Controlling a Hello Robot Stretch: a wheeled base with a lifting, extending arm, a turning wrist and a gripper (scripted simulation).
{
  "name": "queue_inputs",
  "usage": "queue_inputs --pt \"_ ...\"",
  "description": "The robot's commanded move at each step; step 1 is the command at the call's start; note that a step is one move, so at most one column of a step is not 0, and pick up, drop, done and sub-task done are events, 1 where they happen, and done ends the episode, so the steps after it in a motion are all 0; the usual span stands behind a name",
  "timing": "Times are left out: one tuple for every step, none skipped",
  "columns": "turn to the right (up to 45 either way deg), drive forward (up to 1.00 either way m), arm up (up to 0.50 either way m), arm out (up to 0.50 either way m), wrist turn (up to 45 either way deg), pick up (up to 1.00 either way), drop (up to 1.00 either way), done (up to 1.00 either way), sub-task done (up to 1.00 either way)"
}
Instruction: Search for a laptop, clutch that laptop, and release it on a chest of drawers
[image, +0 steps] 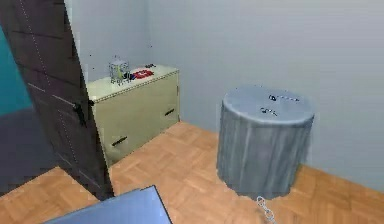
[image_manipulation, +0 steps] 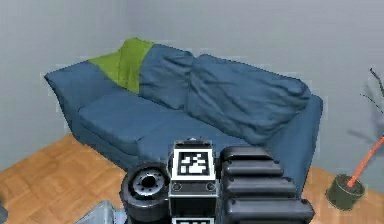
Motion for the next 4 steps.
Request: queue_inputs --pt "-3.0 0.0 0.0 0.0 0.0 0.0 0.0 0.0 0.0" --pt "0.0 1.0 0.0 0.0 0.0 0.0 0.0 0.0 0.0" --pt "0.0 0.75 0.0 0.0 0.0 0.0 0.0 0.0 0.0" --pt "-42.0 0.0 0.0 0.0 0.0 0.0 0.0 0.0 0.0"
